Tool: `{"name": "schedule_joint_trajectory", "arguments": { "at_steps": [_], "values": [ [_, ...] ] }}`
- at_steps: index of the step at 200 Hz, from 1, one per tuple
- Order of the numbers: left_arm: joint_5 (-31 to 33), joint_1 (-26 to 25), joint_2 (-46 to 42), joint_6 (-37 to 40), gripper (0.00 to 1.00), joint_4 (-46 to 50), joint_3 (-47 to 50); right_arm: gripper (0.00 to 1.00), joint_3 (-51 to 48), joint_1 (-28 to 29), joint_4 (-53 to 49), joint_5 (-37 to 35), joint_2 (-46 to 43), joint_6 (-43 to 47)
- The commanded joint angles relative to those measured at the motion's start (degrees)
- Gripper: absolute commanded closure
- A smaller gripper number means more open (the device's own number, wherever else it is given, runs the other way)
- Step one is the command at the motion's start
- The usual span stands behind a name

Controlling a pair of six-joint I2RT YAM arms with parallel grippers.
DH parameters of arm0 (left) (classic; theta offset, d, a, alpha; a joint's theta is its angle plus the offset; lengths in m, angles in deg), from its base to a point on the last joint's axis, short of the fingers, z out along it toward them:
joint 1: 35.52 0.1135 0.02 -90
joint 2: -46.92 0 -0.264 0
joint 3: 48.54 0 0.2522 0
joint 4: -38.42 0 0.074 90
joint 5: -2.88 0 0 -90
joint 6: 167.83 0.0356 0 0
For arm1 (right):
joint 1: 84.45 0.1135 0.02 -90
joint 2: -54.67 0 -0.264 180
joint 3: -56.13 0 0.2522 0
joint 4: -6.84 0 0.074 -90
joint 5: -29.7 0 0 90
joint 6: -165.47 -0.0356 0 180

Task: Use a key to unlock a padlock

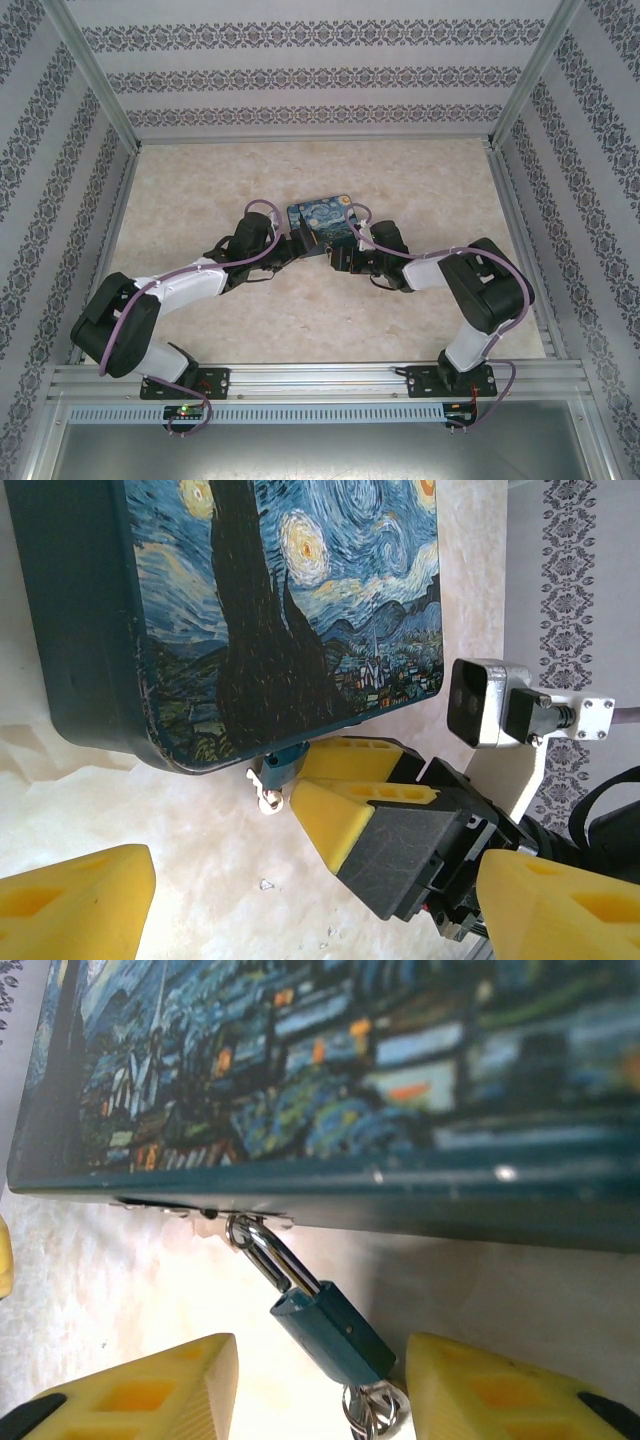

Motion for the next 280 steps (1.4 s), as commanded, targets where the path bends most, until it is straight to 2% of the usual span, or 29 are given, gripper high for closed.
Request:
{"name": "schedule_joint_trajectory", "arguments": {
  "at_steps": [1, 27, 84, 100, 140, 180, 244, 280],
  "values": [
    [-0.7, 0.7, -0.1, 0.6, 0.16, 0.3, -1.3, 0.54, 1.3, 0.1, 2.0, 1.9, 1.8, 1.3],
    [-1.0, 0.7, 0.4, 0.1, 0.16, -0.5, -1.2, 0.59, 1.9, 0.1, 2.6, 3.0, 2.9, 1.1],
    [-1.1, 0.8, 0.3, -0.1, 0.16, -0.8, -0.9, 0.90, 0.9, -0.1, 3.4, 3.3, 2.7, 0.5],
    [-1.1, 0.7, 0.2, -0.1, 0.16, -0.7, -0.7, 0.96, 0.6, -0.2, 4.2, 3.4, 2.6, -0.2],
    [-1.0, 0.8, -0.2, -0.1, 0.16, -0.6, -0.2, 1.00, 0.2, -0.2, 5.9, 3.8, 2.3, -2.0],
    [-0.1, 1.1, -0.6, 1.2, 0.16, 0.8, -0.6, 1.00, -1.0, -0.2, 8.5, 2.8, 2.2, -5.7],
    [11.6, 1.1, -0.8, 12.1, 0.16, 17.4, -7.6, 1.00, -4.0, -0.1, 13.5, -0.4, 2.6, -14.2],
    [18.3, 1.0, 1.1, 16.8, 0.16, 22.7, -11.7, 1.00, -5.2, -0.1, 15.7, -2.4, 2.9, -19.8]
  ]
}}
